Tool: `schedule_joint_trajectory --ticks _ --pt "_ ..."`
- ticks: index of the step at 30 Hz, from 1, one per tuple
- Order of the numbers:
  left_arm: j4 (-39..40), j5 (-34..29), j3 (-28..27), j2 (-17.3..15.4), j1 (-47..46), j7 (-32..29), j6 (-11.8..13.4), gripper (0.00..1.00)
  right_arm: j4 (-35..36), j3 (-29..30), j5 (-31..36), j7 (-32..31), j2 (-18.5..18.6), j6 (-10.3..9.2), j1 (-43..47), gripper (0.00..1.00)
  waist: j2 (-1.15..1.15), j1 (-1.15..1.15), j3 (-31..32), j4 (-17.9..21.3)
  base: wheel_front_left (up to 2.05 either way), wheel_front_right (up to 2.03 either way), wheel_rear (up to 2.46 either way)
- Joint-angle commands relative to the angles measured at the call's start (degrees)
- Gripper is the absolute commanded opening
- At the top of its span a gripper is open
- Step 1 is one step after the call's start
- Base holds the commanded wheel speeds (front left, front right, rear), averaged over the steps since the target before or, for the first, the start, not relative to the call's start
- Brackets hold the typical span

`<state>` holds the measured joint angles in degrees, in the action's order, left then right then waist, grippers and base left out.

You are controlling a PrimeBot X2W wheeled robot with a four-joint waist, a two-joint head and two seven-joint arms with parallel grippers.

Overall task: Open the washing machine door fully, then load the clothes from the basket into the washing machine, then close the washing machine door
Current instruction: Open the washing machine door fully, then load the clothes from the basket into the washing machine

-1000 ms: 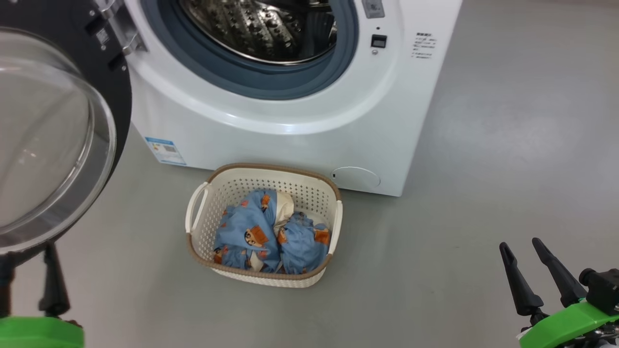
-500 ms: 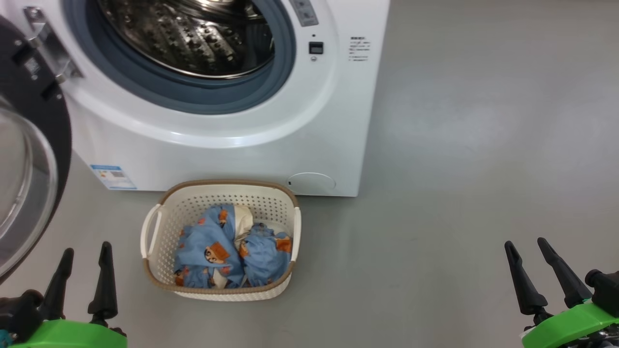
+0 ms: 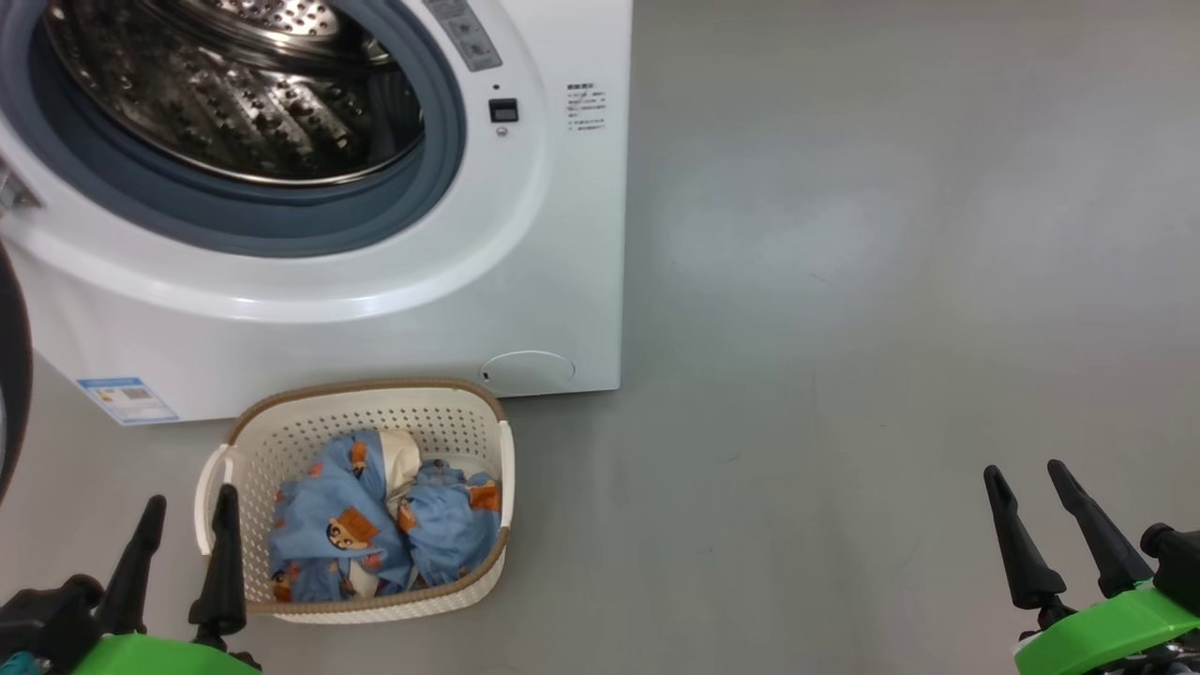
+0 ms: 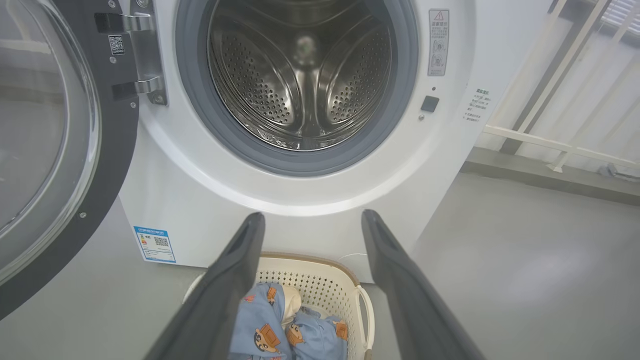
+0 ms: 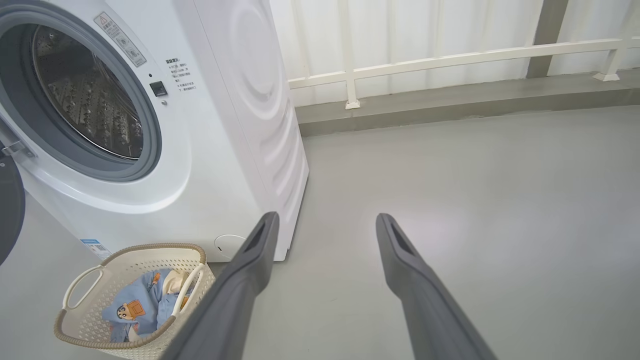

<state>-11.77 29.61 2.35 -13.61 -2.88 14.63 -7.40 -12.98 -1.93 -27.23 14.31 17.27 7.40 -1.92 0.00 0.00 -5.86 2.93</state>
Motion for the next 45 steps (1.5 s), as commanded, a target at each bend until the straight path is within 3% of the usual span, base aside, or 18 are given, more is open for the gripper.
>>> schedule_joint_trajectory --ticks 1,26,45 --pt "1.6 0.4 -1.8 -1.7 -0.5 0.4 -0.1 1.00 1.5 -0.7 0.2 0.7 0.9 0.09 0.7 1.00 0.00 0.00 0.3 0.8 0.00 0.00 0.00" --pt "1.6 4.9 -0.6 -2.4 -0.7 0.4 -0.1 1.00 2.0 -0.1 0.5 0.7 0.4 0.09 0.2 1.00 0.00 0.00 -0.5 0.7 0.01 -0.03 0.02" --pt "1.8 5.7 0.6 -4.4 -2.0 0.4 -0.1 1.00 2.0 -0.7 0.5 0.7 -0.1 0.09 -0.8 1.00 0.00 0.00 -2.3 0.6 0.45 -1.48 1.03"
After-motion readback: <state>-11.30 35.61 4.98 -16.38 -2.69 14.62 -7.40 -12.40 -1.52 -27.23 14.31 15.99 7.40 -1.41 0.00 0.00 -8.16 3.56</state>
